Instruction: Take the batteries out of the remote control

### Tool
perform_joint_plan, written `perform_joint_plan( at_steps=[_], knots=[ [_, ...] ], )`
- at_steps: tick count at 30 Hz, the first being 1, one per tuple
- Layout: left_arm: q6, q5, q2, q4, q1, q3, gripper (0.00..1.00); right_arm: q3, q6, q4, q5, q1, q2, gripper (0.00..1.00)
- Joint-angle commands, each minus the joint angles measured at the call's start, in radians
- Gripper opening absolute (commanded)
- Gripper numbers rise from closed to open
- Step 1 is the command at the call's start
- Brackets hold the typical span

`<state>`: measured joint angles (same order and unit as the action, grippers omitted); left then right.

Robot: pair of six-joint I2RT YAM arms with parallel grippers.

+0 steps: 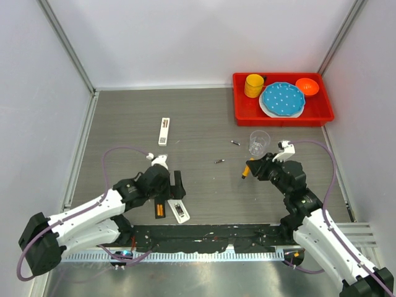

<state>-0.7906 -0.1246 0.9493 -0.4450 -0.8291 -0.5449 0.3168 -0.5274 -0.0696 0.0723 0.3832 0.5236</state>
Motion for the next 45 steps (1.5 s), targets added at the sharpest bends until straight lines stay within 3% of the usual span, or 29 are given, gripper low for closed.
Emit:
perform_joint_plan(
  at_steps=[1,8,15,22,31,38,40,42,45],
  knots=[
    [-0.153,-0.047,-0.064,-0.064,-0.083,0.066,0.92,-0.012,-0.019,0.065,0.018,-0.001,0.003,0.01],
    [-0.245,-0.058,-0.078,-0.02,-0.169,0.131,0.88,-0.015,-0.026,0.094,0.037,-0.003,0.023,0.01],
    [-0.234,-0.056,0.04,0.12,-0.196,0.142,0.87,-0.015,-0.026,0.09,0.037,-0.001,0.019,0.01],
    [-0.176,-0.082,0.207,0.195,-0.214,0.053,0.86,-0.015,-0.022,0.077,0.03,-0.001,0.006,0.01],
    [-0.145,-0.254,0.287,-0.024,-0.333,-0.046,0.86,-0.016,-0.013,0.053,0.018,-0.001,-0.002,0.01],
    [-0.252,-0.357,0.376,-0.228,-0.51,-0.118,0.85,-0.031,-0.025,0.108,0.034,-0.001,0.03,0.01],
    [-0.274,-0.365,0.44,-0.253,-0.533,-0.145,0.8,-0.03,-0.026,0.116,0.038,0.0,0.041,0.01],
    [-0.28,-0.365,0.479,-0.239,-0.559,-0.155,0.63,-0.03,-0.026,0.12,0.04,-0.003,0.046,0.01],
    [-0.272,-0.354,0.519,-0.187,-0.562,-0.153,0.48,-0.027,-0.023,0.122,0.044,-0.001,0.05,0.01]
  ],
)
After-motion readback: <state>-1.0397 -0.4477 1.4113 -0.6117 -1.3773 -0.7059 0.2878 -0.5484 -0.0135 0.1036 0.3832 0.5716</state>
